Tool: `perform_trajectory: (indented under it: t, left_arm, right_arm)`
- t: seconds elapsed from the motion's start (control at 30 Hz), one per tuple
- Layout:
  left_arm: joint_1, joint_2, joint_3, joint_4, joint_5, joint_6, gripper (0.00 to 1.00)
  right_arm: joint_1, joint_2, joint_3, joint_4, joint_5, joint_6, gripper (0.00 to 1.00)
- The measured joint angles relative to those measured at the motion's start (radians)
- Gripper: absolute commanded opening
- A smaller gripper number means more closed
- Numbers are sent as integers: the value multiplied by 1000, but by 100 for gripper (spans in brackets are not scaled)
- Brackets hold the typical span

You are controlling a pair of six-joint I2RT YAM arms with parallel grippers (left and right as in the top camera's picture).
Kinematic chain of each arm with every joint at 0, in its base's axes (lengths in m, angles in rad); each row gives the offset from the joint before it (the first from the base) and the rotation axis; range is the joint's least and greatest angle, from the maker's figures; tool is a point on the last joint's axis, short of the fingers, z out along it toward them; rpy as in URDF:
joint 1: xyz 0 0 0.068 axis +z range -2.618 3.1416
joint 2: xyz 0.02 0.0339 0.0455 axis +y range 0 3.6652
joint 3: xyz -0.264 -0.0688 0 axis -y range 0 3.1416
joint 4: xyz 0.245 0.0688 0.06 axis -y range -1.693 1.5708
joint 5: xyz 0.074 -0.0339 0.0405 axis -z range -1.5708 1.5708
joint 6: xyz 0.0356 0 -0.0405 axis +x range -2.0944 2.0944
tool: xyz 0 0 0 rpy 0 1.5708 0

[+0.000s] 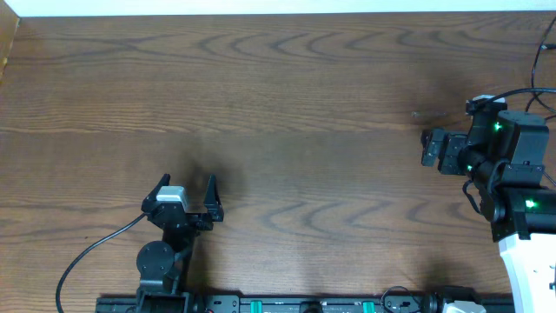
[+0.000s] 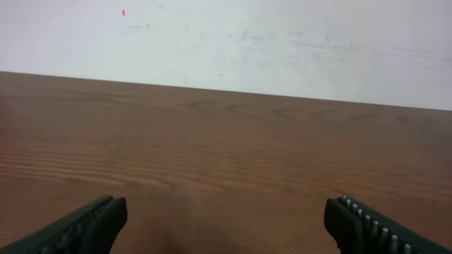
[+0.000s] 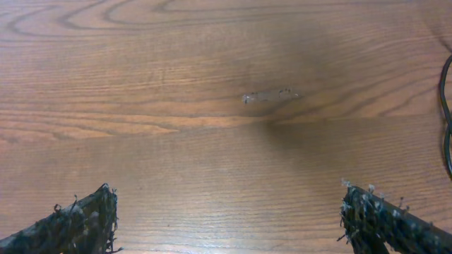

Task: Untangle cables

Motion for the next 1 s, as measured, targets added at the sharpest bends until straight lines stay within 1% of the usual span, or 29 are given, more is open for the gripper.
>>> perform_trajectory:
  t: [0.27, 0.47, 0.67, 0.77, 0.9, 0.93, 1.0]
  left_arm:
    - [0, 0, 0, 0, 0, 0, 94]
    - [0, 0, 0, 0, 0, 0, 94]
    - [0, 0, 0, 0, 0, 0, 94]
    - [0, 0, 0, 0, 0, 0, 94]
    - [0, 0, 1, 0, -1, 0, 95]
    - [0, 0, 1, -1, -1, 0, 94]
    - [0, 0, 2, -2, 0, 0, 94]
  right_arm:
    - [0, -21, 0, 0, 0, 0, 99]
    - [0, -116, 0, -9, 5, -1, 99]
    - [0, -215, -3, -76, 58, -9, 99]
    - [0, -272, -61, 6, 67, -9, 99]
    - [0, -355, -227, 235, 64, 9, 99]
    - [0, -376, -288, 324, 63, 25, 99]
    - [0, -404, -388, 447, 63, 54, 99]
